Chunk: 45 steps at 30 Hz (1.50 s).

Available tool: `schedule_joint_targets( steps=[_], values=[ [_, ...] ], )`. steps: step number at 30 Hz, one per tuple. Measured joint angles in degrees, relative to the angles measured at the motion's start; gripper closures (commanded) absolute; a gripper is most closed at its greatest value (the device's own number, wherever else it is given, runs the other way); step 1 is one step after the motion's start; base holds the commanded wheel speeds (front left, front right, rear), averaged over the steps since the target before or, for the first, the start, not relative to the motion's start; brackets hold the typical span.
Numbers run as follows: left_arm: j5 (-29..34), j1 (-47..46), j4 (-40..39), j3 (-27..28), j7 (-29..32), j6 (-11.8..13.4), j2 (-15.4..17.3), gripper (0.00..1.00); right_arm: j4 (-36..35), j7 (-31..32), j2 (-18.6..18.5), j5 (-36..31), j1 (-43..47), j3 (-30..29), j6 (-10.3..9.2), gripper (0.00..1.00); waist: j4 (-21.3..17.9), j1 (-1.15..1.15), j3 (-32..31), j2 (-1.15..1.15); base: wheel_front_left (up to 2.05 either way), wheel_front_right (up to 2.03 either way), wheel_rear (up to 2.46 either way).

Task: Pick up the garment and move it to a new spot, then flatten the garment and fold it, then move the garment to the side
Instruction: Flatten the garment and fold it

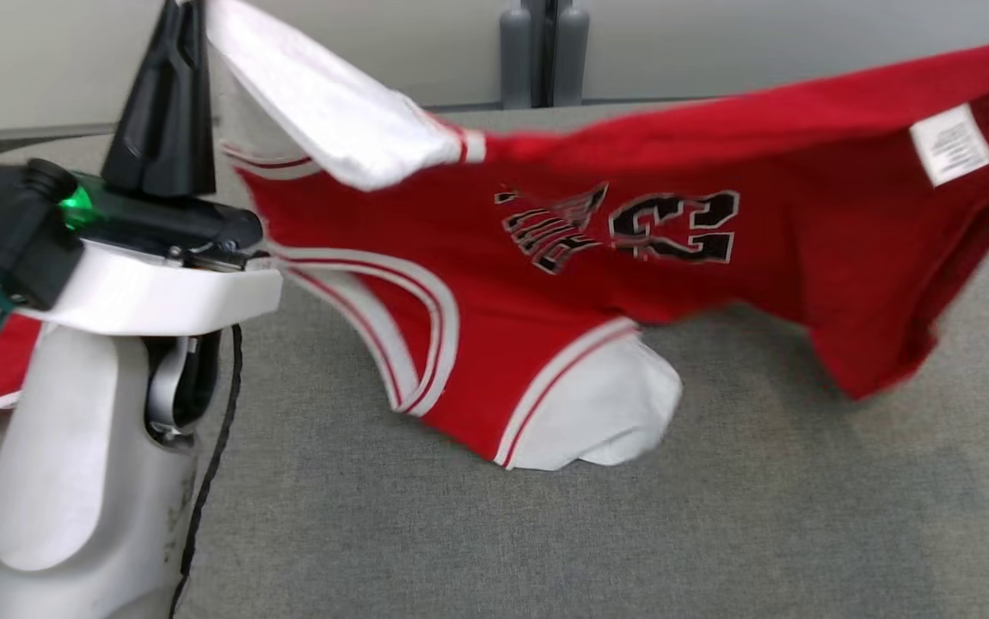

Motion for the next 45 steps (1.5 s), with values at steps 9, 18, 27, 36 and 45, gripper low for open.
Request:
schedule_joint_targets(
  steps=[9,18,27,36,45],
  values=[
    [-0.08,-4.84,-13.94,1.34,5.53,1.62,1.77,1.0,-7.89,2.71,-1.99,-0.83,-0.7,-6.78,0.01,1.0,0.25,0.0,-4.5,0.0,0.0,0.0,0.0],
    [-1.34,-6.6,-16.85,0.76,9.87,1.72,2.32,1.0,-9.79,5.23,-1.35,-0.08,0.67,-8.15,0.01,1.0,-0.05,0.0,-6.01,0.0,0.0,0.0,0.0],
    [-3.93,-13.37,-7.49,-0.21,9.57,0.1,2.22,1.0,-6.01,6.3,-0.77,1.45,-4.3,-6.84,0.0,1.0,-0.05,0.0,-3.0,0.0,0.0,0.0,0.0],
    [-4.2,-34.23,15.21,-0.83,2.63,-1.58,1.74,1.0,7.31,5.78,-1.38,3.31,-24.86,0.37,0.0,1.0,-0.11,0.0,3.81,0.0,0.0,0.0,0.0],
    [-1.13,-51.25,35.91,0.51,-0.08,-1.85,1.68,1.0,31.28,-3.57,3.27,2.6,-47.37,9.15,0.0,1.0,-1.77,0.0,8.35,0.0,0.0,0.0,0.0]
  ],
)
